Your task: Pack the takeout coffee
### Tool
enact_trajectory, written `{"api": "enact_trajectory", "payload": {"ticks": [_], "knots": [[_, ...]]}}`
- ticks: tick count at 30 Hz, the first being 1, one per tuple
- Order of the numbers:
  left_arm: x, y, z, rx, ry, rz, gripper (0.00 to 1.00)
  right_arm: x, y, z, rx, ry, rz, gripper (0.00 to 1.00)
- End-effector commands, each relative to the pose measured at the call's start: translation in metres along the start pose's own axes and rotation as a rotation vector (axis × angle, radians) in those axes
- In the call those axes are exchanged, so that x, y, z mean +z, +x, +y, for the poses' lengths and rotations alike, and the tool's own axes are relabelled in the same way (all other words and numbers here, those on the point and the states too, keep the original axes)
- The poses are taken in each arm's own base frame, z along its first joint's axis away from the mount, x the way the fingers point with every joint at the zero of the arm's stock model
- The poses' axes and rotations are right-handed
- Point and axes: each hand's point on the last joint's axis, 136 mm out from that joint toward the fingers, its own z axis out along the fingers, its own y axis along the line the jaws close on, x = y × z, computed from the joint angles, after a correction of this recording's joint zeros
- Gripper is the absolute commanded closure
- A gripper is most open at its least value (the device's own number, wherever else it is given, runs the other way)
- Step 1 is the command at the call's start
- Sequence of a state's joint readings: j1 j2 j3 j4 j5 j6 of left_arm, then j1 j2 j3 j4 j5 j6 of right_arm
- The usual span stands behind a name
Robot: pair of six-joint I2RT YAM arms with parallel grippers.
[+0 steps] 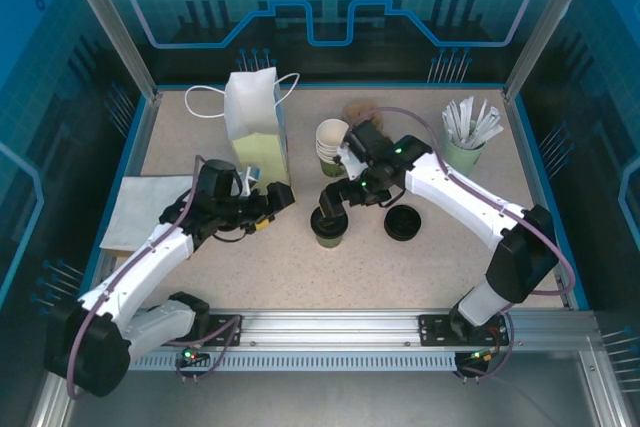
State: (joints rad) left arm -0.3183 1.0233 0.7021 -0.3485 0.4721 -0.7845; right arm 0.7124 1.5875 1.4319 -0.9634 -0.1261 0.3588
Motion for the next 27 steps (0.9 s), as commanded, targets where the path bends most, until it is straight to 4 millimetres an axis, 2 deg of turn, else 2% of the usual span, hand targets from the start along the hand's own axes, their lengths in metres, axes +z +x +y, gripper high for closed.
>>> {"api": "enact_trajectory", "payload": {"ticks": [1, 5, 10, 15, 27], "knots": [[-0.015, -0.004, 0.010, 0.042, -0.068, -0.055, 0.01, -0.013, 0.013, 0.003, -0.192, 0.178, 0.034, 0.00], [-0.021, -0.004, 0.014, 0.048, -0.090, -0.077, 0.01, -0.002, 0.018, 0.019, -0.314, 0.228, 0.099, 0.00], [-0.022, -0.002, 0.018, 0.043, -0.099, -0.075, 0.01, 0.015, 0.017, 0.024, -0.379, 0.290, 0.167, 0.00], [-0.023, -0.001, 0.019, 0.045, -0.101, -0.073, 0.01, 0.026, 0.013, 0.026, -0.400, 0.293, 0.196, 0.00], [-0.023, 0.000, 0.021, 0.043, -0.105, -0.070, 0.01, 0.052, 0.017, 0.032, -0.398, 0.215, 0.249, 0.00]]}}
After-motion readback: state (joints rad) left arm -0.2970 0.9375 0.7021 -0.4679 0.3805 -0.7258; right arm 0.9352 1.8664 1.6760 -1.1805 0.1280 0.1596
